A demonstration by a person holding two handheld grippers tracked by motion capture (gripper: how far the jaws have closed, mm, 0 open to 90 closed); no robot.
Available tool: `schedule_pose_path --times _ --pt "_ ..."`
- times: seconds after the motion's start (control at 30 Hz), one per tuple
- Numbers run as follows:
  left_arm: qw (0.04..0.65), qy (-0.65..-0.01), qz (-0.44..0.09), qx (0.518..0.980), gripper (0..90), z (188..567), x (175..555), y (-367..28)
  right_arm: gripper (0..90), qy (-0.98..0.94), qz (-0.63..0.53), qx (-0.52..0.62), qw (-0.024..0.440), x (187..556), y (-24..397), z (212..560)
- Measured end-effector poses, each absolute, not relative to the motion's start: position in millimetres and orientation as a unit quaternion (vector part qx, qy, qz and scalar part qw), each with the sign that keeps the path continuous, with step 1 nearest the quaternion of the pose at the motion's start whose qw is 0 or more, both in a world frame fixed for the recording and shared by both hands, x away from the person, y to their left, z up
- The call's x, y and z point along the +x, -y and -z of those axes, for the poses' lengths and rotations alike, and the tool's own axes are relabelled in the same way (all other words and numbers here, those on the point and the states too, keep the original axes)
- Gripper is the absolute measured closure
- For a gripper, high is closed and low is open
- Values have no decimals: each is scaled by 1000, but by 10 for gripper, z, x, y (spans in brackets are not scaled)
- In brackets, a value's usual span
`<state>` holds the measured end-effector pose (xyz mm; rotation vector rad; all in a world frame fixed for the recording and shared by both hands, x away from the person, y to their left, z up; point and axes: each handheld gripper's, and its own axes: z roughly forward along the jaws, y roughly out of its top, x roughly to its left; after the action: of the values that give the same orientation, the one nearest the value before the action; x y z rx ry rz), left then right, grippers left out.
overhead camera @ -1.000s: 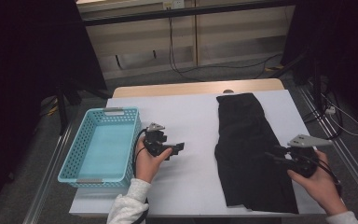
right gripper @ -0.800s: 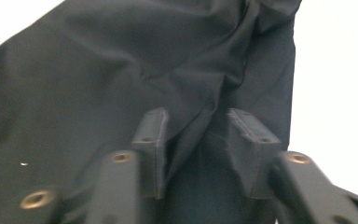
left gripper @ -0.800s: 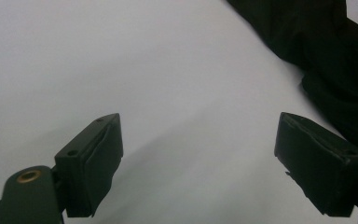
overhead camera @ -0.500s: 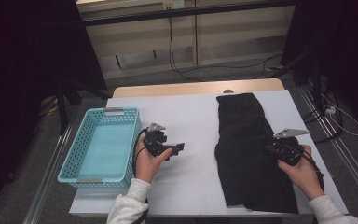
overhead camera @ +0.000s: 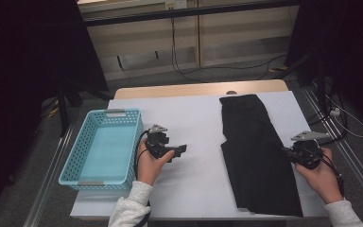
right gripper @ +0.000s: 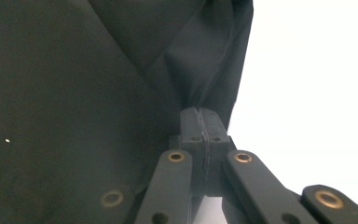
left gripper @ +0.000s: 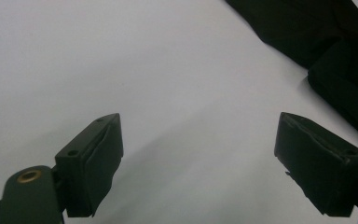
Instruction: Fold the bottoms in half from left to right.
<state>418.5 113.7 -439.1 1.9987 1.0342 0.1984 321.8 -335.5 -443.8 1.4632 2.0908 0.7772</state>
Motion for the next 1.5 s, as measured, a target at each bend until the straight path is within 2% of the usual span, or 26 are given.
schedule_pose_path --times 0.1,0.17,0.23,0.27,0.37,0.53,0.73,1.07,1.4,1.47,1.5 --pt "426 -414 -77 801 154 4403 4191 -1137 881 -763 -292 524 240 3218 3355 4403" --pt "425 -416 -76 800 154 4415 4193 -1132 776 -749 -308 534 241 3266 3359 4385" --pt "424 -417 -77 800 154 4421 4192 -1126 730 -743 -319 535 244 3325 3341 4373" --pt "423 -416 -77 801 154 4417 4193 -1128 678 -738 -324 539 246 3373 3324 4371" --pt "425 -417 -79 800 154 4404 4195 -1139 672 -738 -319 539 252 3477 3278 4386" --pt "421 -417 -79 802 154 4425 4204 -1149 704 -738 -299 546 260 3660 3278 4476" --pt "419 -417 -77 803 153 4439 4208 -1138 900 -751 -286 541 250 3754 3260 4562" --pt "423 -419 -78 800 156 4436 4217 -1151 900 -734 -298 548 269 3701 3421 4383" --pt "422 -418 -77 801 155 4434 4209 -1144 900 -726 -280 561 282 3699 3521 4436" --pt "418 -417 -79 803 155 4437 4213 -1147 870 -720 -294 568 269 3702 3541 4460" --pt "417 -417 -79 804 154 4437 4213 -1146 818 -721 -288 569 269 3703 3535 4466"
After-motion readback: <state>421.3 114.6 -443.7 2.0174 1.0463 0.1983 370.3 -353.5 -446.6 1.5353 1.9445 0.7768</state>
